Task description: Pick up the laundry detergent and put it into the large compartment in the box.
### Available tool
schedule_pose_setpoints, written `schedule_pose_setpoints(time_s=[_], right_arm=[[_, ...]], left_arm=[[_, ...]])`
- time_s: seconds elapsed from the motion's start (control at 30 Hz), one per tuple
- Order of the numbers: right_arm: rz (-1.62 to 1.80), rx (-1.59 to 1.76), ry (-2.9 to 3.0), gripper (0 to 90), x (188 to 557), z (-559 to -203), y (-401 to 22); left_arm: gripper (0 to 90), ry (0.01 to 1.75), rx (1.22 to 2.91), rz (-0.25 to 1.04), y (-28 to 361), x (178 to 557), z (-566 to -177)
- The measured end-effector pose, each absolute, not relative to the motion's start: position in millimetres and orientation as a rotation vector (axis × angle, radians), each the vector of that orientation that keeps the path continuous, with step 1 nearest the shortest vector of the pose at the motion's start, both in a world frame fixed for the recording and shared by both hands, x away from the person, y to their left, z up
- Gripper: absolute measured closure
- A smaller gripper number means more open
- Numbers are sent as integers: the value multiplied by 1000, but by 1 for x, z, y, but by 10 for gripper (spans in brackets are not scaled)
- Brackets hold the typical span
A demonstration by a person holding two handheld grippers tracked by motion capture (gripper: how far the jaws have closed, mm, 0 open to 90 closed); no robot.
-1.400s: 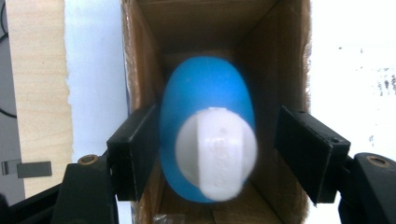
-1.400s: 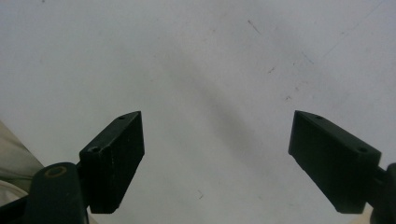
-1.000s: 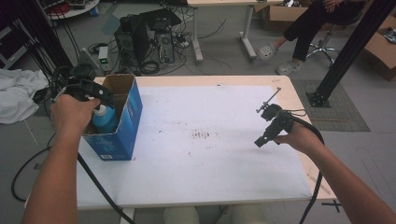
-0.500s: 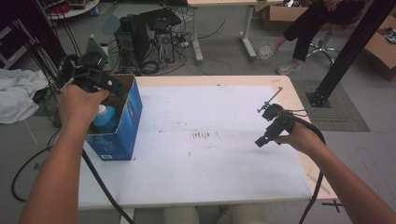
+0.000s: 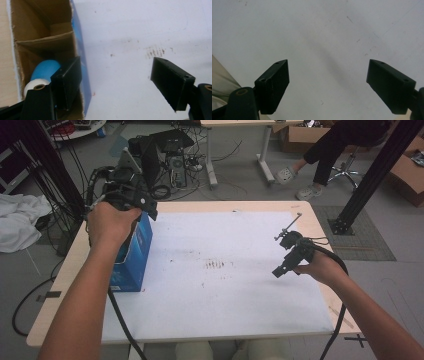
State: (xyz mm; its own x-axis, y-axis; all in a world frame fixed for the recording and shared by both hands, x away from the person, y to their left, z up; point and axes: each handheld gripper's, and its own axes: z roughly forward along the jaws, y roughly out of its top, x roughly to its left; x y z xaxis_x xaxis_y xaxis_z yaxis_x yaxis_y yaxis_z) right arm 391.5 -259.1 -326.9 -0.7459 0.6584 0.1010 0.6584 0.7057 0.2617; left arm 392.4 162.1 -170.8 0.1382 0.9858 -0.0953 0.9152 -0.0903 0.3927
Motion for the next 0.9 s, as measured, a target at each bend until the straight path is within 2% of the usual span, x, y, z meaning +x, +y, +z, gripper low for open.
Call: schedule_pose_setpoints(time_s=[0.27, 0.9], right_arm=[[445, 1112, 2902, 182, 392, -327, -259], [466, 1111, 2894, 182, 390, -324, -259]], left_arm=[[207, 1788, 2120, 258, 139, 396, -171], [192, 1761, 2119, 218, 88, 406, -187]])
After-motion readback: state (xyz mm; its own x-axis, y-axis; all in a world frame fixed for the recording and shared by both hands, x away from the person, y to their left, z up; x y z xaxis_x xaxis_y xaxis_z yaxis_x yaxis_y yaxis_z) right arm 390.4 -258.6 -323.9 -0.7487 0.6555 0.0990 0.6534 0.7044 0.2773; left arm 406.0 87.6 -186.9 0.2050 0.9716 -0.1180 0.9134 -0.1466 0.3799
